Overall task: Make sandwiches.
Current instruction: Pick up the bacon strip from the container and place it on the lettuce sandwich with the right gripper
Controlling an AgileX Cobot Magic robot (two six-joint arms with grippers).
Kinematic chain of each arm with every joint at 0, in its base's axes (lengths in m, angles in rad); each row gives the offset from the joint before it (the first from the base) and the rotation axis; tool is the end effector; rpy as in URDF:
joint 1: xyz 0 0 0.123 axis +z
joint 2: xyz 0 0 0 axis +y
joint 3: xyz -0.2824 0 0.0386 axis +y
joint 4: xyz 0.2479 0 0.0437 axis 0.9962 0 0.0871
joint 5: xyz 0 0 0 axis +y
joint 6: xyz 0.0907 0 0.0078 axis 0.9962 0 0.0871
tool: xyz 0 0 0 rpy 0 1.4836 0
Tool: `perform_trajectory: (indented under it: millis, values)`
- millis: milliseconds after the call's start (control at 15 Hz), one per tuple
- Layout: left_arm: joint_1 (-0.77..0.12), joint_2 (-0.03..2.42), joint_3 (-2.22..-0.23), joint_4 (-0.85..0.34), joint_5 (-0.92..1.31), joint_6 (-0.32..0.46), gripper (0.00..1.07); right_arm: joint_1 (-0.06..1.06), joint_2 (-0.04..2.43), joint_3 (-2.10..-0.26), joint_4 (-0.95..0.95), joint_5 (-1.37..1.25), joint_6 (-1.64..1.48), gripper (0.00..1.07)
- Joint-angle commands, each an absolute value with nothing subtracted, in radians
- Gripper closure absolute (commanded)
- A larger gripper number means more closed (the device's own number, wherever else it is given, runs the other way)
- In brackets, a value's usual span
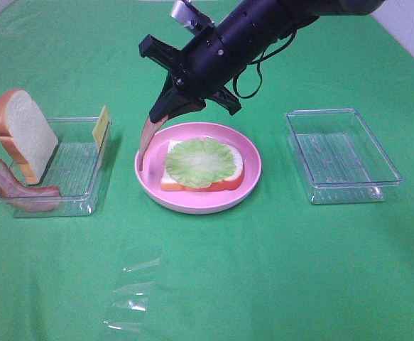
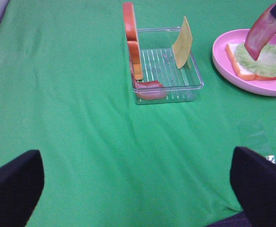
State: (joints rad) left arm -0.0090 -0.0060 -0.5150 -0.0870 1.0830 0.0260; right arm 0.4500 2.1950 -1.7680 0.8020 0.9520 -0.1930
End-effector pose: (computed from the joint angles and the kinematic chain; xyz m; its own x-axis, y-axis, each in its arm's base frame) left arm -0.0087 -0.0069 0.2797 -0.4568 -0.0107 -0.8895 0.0705 0.9963 -0.0482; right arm 0.4023 0.2536 0.2005 -0.9588 -0.1569 -0.2367 -0.2757 0.7134 0.6442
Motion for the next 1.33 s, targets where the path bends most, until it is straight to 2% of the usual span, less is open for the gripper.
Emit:
perform_trajectory:
  millis: [67,400,800,1333]
  values:
    - [-0.008,-0.021,-0.516,-0.096,1.078,0.020,0.07,0.451,2.211,-1.773,0.826,0.901,-0.208,1.07]
    - [-0.008,-0.021,-0.516,-0.096,1.078,0.020,0.07,0.449,2.248,-1.773,0.809,0.876,-0.211,1.07]
    - [-0.008,-0.021,-0.516,-0.096,1.078,0.020,0.07,0.419,2.242,-1.773,0.526,0.878,-0.104,1.07]
    - [-0.008,-0.021,-0.516,-0.096,1.078,0.020,0.07,0.412,2.240,-1.773,0.320,0.903,0.015,1.07]
